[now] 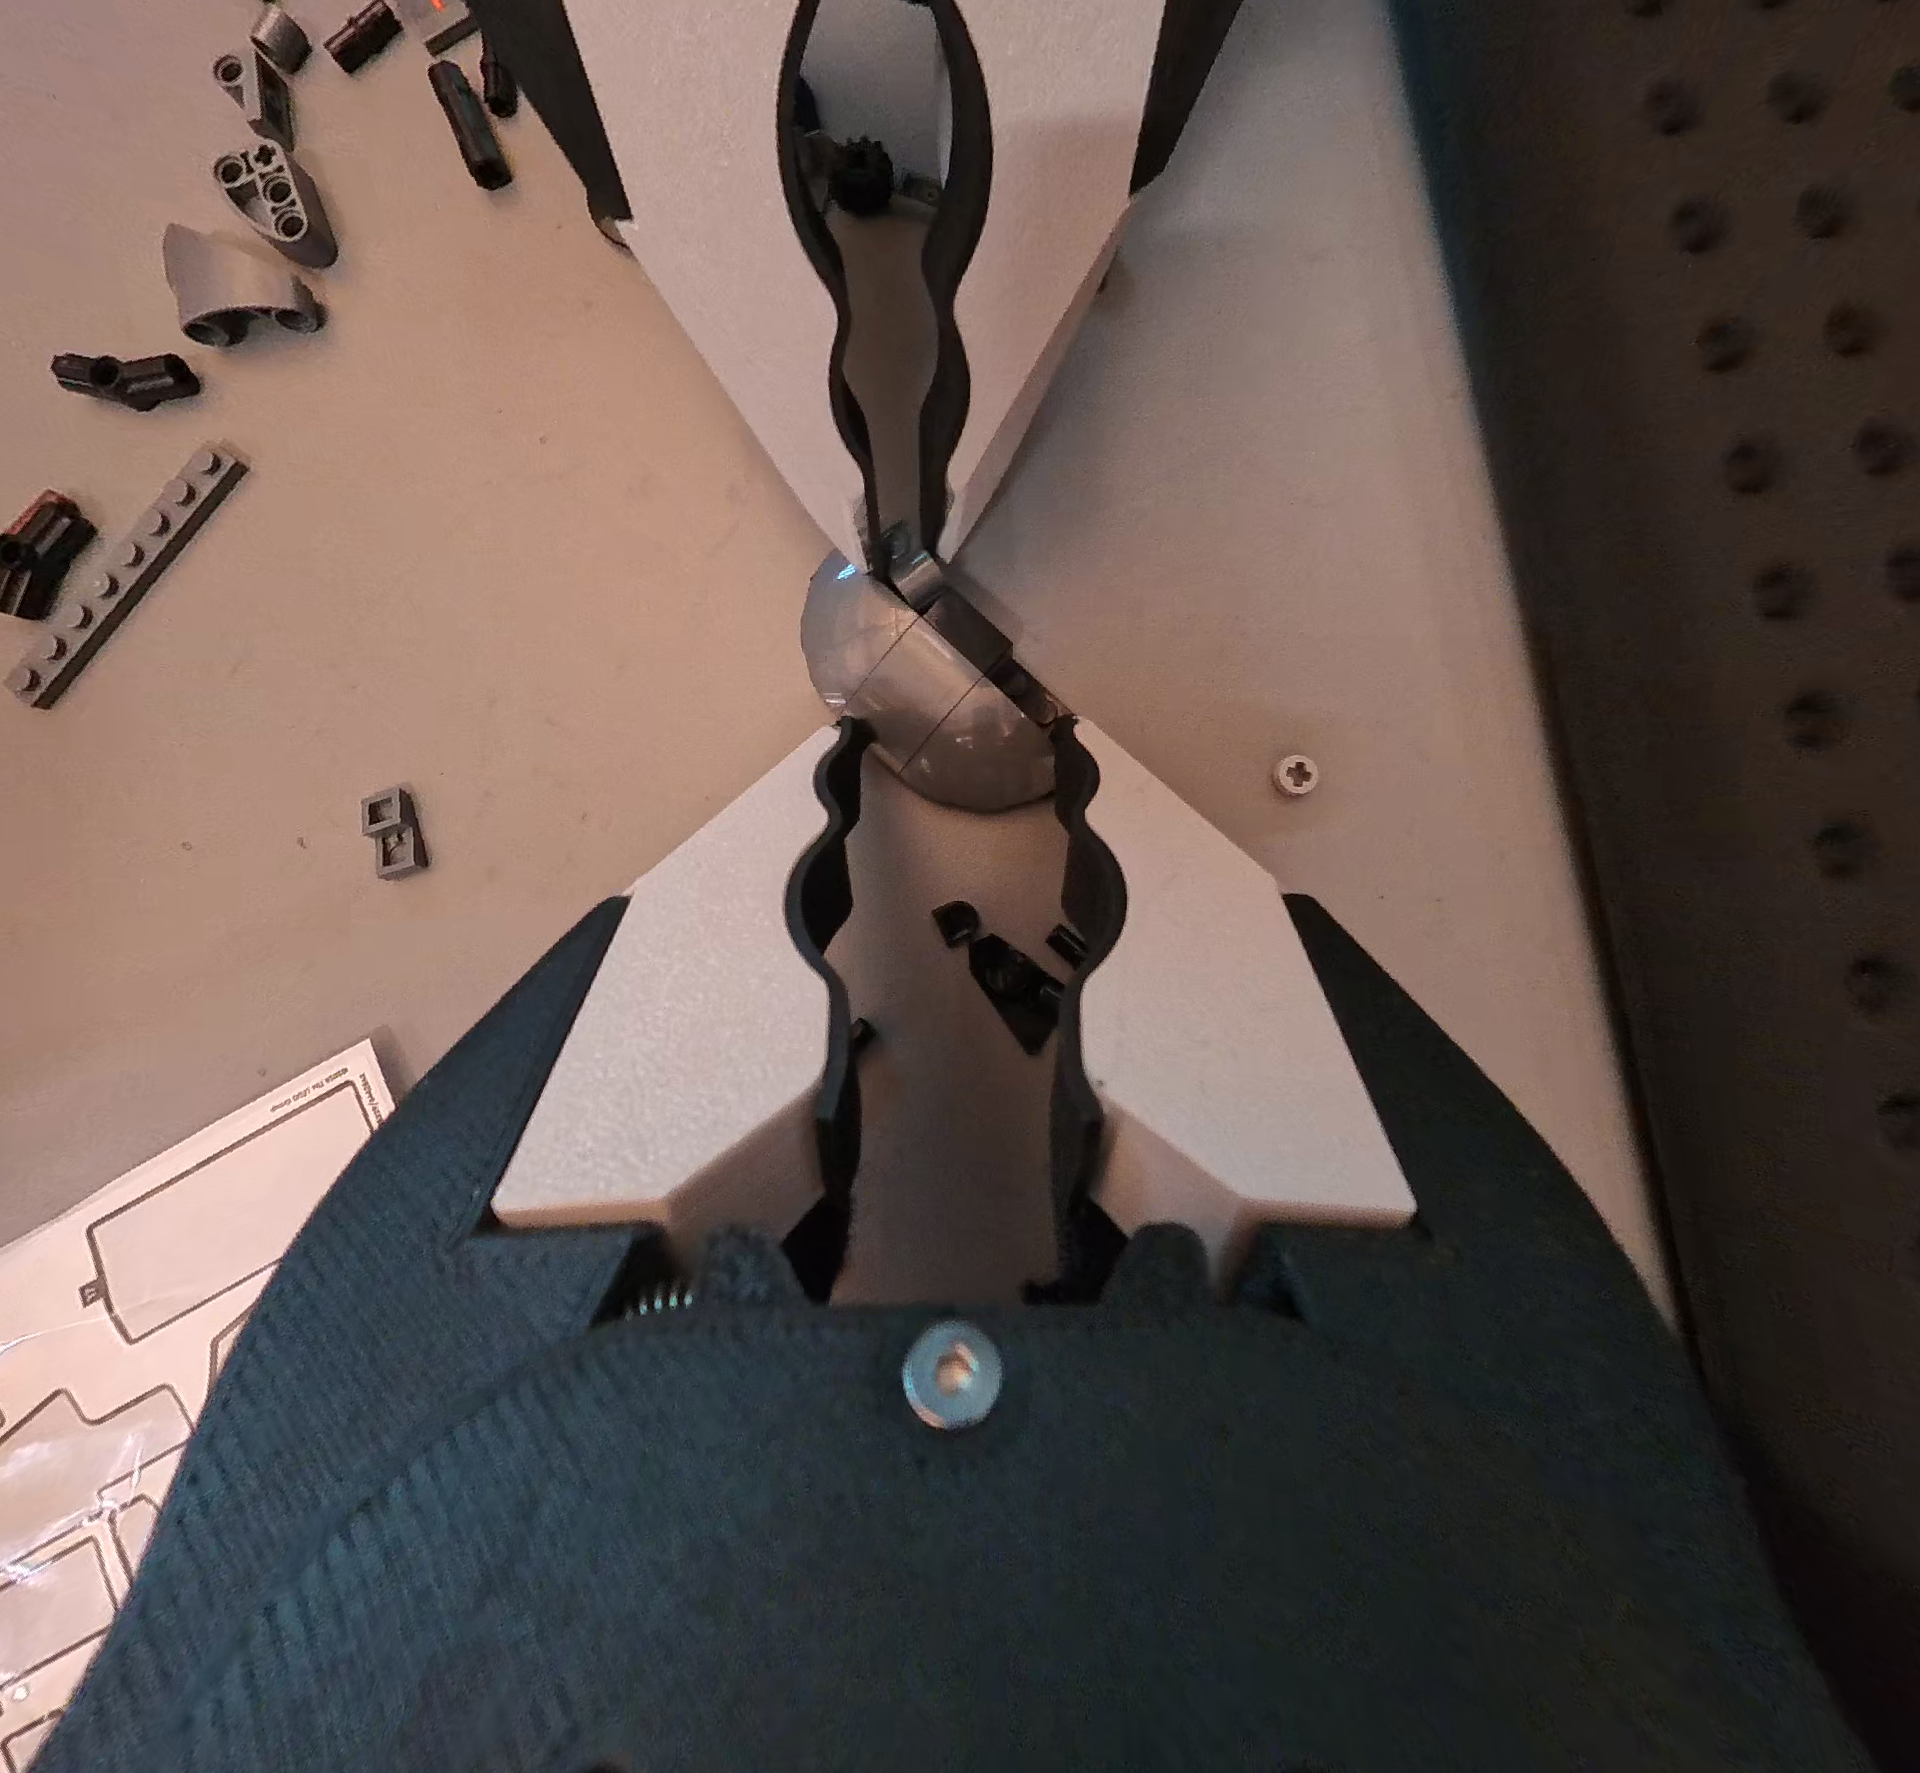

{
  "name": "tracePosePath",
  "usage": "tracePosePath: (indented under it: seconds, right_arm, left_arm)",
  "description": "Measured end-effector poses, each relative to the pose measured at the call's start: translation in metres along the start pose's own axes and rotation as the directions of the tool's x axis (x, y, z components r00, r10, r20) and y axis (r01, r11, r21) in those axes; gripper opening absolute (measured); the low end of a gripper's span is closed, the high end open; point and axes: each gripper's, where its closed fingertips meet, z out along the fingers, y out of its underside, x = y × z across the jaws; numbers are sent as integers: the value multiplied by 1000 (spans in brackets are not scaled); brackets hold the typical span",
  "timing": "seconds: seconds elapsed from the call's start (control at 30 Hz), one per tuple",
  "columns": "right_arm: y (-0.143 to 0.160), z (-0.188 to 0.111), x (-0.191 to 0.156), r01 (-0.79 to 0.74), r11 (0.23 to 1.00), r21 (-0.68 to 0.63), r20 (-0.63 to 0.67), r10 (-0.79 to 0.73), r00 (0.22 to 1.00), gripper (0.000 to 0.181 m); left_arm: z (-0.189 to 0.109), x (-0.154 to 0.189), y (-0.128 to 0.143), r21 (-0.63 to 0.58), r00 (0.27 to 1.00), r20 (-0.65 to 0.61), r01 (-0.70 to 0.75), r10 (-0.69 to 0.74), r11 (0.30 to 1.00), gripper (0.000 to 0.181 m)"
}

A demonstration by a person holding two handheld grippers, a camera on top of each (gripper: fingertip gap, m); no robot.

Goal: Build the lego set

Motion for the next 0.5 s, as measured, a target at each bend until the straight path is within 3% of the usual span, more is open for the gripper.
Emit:
tracePosePath:
  seconds: [0.5]
  right_arm:
    - [1, 1, 2, 101, 994, -43, -63, -104, 993, 7]
  left_arm:
    - [0, 0, -1, 1, 1000, 3, -21, 21, 1000, 32]
